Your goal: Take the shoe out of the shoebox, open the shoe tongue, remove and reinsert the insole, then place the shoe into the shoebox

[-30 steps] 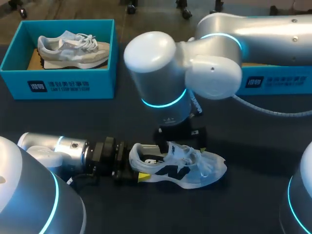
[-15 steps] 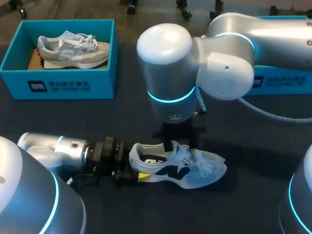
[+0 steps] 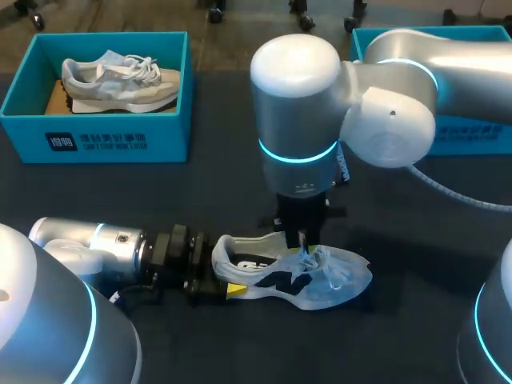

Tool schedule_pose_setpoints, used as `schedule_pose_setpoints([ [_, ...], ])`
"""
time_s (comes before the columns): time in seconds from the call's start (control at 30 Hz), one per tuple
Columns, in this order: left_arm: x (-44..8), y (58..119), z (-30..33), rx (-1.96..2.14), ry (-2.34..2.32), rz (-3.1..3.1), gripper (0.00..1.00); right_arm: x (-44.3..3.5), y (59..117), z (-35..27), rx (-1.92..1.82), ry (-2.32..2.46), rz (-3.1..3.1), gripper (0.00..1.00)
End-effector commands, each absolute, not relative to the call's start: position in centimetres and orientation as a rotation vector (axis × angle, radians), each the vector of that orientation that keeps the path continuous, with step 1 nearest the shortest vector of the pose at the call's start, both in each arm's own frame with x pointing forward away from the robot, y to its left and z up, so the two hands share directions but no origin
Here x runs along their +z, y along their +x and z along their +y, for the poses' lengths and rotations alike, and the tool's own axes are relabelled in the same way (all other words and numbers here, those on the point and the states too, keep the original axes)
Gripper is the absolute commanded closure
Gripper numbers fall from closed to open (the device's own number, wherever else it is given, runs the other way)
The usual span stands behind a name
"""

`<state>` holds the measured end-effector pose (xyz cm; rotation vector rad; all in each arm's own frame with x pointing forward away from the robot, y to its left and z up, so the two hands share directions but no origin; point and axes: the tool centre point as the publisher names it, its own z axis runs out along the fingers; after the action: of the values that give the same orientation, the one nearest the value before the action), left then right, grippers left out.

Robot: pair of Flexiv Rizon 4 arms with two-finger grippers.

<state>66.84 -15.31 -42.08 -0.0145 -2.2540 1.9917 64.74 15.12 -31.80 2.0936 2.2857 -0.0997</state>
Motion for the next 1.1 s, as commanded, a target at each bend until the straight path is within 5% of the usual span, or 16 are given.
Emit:
schedule_pose_setpoints([
  [0.03,-42.2,66.7,-15.4,1.994,-0.012,-2.255,1.00,-31.7,64.5,13.2,-0.006,2.107,2.358,1.00],
  [1.1,-42.2,66.7,-15.4,1.994,-0.012,-2.255,1.00,-33.5,63.8,6.6,0.276,2.140,2.574,1.00],
])
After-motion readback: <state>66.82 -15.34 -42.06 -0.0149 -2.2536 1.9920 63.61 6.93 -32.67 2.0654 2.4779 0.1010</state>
